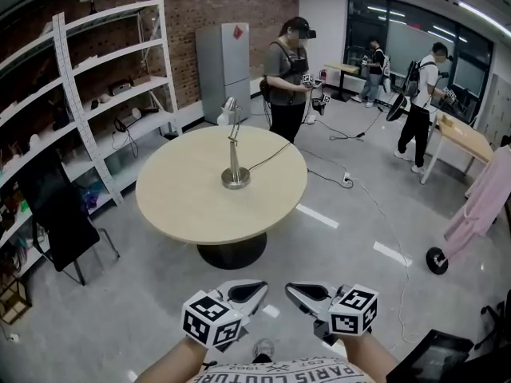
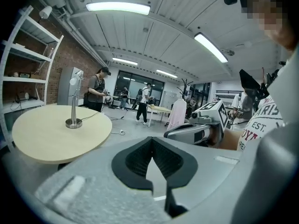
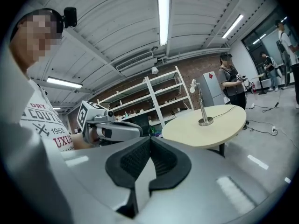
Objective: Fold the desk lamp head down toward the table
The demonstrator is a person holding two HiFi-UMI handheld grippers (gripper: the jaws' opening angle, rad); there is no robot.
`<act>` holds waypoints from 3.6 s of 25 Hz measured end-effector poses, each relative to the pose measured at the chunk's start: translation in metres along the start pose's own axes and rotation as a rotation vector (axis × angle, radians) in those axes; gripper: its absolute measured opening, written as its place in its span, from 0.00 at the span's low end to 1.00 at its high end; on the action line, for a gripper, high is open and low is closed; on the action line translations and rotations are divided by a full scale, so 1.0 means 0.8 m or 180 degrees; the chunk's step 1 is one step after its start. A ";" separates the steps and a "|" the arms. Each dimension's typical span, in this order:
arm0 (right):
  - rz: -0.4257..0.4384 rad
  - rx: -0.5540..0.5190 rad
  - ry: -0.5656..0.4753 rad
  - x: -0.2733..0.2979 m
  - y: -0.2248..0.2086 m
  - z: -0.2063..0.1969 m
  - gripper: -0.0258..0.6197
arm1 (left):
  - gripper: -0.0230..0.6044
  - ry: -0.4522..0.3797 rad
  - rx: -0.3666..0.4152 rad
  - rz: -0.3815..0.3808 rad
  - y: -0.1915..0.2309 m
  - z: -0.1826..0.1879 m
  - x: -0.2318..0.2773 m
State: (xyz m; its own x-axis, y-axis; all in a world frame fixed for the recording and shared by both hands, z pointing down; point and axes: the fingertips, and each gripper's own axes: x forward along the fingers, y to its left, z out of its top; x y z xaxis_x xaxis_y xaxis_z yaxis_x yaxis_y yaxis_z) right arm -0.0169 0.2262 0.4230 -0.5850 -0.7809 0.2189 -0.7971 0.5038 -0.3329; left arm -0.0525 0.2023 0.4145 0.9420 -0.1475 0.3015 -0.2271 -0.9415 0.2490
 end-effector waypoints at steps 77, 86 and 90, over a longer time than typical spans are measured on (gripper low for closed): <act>0.0353 -0.1292 0.0605 0.577 -0.529 0.167 0.33 | 0.04 -0.0289 -0.0704 0.1260 0.613 0.147 0.184; 0.0313 -0.1253 0.0646 0.600 -0.533 0.152 0.25 | 0.29 -0.0304 -0.0530 0.1191 0.617 0.174 0.170; 0.0300 -0.1172 0.0650 0.602 -0.535 0.151 0.26 | 0.36 -0.0211 -0.0317 0.1106 0.620 0.199 0.159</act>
State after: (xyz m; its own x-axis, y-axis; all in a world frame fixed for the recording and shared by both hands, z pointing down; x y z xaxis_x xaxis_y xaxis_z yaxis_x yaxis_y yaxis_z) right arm 0.0608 -0.4106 0.5602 -0.6460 -0.6546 0.3927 -0.7172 0.6966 -0.0186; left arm -0.0063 -0.3317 0.4300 0.8176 -0.4758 0.3243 -0.5563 -0.7980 0.2316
